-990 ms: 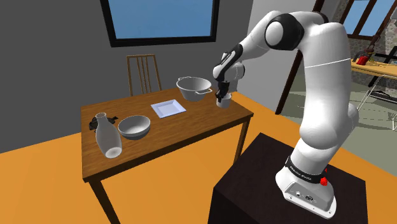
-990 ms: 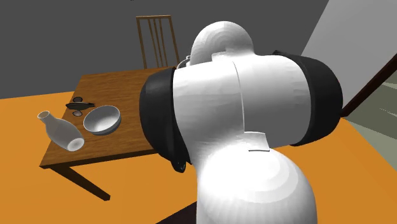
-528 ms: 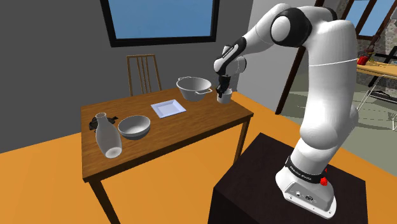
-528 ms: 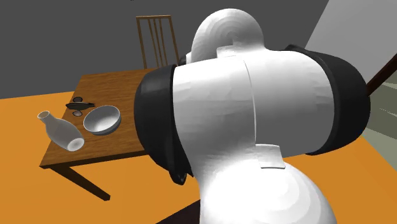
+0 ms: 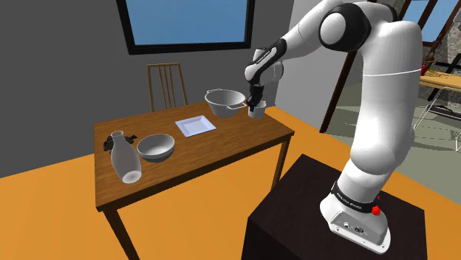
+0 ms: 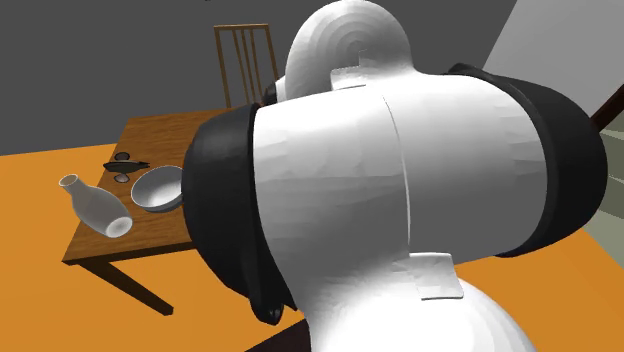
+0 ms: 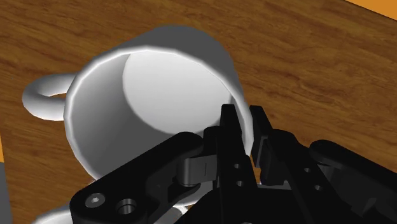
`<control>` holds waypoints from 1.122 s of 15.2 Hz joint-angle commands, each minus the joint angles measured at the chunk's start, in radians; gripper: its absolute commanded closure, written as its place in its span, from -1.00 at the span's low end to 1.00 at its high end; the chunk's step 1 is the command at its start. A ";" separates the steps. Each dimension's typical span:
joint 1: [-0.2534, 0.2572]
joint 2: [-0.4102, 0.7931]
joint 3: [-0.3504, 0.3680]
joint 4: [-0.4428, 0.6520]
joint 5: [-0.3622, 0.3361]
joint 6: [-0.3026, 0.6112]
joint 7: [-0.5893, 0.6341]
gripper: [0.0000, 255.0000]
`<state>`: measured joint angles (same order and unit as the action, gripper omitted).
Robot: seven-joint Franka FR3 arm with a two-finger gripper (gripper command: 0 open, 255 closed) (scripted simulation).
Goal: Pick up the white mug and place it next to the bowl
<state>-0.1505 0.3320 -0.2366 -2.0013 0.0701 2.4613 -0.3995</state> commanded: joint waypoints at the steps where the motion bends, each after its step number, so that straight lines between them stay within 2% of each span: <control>1: 0.041 -0.016 0.007 -0.016 -0.020 -0.001 0.062 1.00; 9: 0.181 -0.032 0.042 -0.033 -0.077 -0.005 0.275 1.00; 17: 0.311 0.001 0.083 0.025 -0.119 -0.040 0.475 1.00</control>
<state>0.1413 0.3314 -0.1594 -1.9812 -0.0424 2.4252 0.0449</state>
